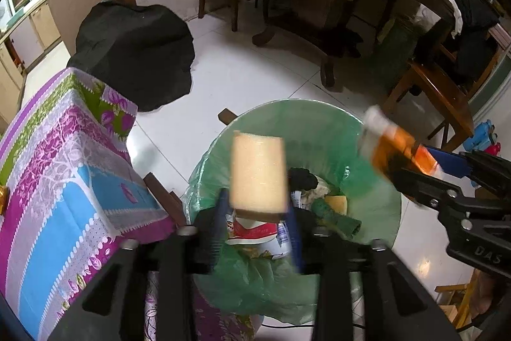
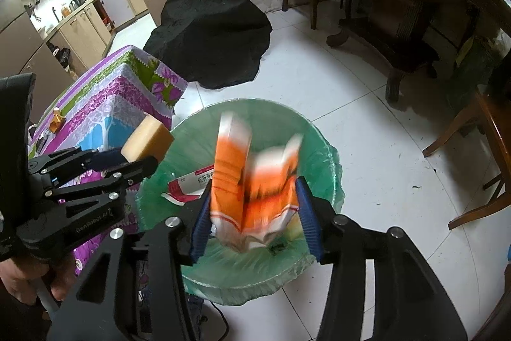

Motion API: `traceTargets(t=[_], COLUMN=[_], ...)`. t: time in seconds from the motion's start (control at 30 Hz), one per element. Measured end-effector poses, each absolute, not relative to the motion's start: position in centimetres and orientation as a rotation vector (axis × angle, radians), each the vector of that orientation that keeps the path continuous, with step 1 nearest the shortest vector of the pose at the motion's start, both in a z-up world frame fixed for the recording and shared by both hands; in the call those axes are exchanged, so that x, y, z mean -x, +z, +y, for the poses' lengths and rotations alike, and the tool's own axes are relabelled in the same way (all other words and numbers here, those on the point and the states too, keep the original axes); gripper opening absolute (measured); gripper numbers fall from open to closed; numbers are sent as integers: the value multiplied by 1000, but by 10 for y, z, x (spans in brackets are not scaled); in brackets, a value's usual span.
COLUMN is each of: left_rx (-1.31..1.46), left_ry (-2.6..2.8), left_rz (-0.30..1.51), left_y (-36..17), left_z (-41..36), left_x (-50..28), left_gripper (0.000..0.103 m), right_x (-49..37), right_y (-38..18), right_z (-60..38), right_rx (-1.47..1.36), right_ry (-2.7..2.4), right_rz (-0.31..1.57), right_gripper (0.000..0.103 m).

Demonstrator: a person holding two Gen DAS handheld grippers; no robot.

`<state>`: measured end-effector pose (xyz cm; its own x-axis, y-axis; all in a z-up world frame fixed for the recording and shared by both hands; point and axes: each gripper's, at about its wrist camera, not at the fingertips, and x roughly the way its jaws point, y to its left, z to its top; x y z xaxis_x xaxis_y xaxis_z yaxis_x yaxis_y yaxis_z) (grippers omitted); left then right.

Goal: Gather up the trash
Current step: 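Open both tools to drop the sponge and snack bag into the bin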

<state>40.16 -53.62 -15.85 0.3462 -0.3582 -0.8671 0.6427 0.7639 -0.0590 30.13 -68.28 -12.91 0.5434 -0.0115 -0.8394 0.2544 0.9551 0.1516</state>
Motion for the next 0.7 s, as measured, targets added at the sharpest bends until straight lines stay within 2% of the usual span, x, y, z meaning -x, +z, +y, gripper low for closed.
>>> traceTargets(t=[0.07, 0.1, 0.2, 0.37, 0.7], left_rx=[-308, -306, -310, -313, -322], left_ry=[-650, -646, -637, -627, -627], left_rz=[1020, 1021, 1022, 1023, 1014], left_y=[-159, -160, -160, -162, -161], left_z=[-533, -531, -530, -529, -528], left_x=[-403, -404, -405, -406, -401], left_gripper=[62, 64, 66, 69, 72], right_x=[-300, -299, -296, -292, -288], right_y=[-130, -130, -129, -126, -122], right_z=[-685, -687, -691, -688, -682], right_rx=[-267, -271, -278, -272, -257], right_ry=[-168, -170, -180, -180, -186], right_rz=[984, 981, 971, 956, 938], right_gripper=[49, 49, 50, 59, 62])
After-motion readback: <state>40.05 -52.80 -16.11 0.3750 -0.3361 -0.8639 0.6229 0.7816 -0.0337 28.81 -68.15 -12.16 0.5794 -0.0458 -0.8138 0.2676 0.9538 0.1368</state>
